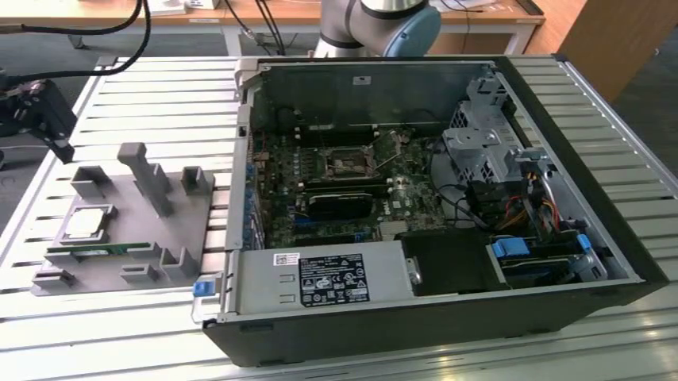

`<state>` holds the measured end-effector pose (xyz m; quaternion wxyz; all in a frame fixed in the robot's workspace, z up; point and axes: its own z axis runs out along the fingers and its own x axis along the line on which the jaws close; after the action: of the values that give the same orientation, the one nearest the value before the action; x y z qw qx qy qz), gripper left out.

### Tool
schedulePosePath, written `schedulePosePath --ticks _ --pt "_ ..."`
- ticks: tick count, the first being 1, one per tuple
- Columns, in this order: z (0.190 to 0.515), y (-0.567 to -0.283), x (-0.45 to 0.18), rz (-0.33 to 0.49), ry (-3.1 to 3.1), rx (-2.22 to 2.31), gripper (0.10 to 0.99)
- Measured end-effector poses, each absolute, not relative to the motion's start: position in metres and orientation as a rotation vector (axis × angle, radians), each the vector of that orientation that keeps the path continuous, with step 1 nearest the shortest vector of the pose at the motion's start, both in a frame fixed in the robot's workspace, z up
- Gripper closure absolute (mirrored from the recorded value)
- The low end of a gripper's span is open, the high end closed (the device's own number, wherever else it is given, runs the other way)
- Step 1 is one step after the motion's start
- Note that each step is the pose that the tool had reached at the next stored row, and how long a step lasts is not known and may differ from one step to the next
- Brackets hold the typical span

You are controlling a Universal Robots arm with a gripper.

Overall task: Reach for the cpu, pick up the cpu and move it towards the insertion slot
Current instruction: 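Pick up the cpu and move it towards the insertion slot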

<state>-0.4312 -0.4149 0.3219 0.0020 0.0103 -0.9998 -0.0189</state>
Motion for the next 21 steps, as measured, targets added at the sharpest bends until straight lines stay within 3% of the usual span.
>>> schedulePosePath --ticks 21 --pt "0.284 -0.415 -0.431 -0.059 -3.137 0.032 0.263"
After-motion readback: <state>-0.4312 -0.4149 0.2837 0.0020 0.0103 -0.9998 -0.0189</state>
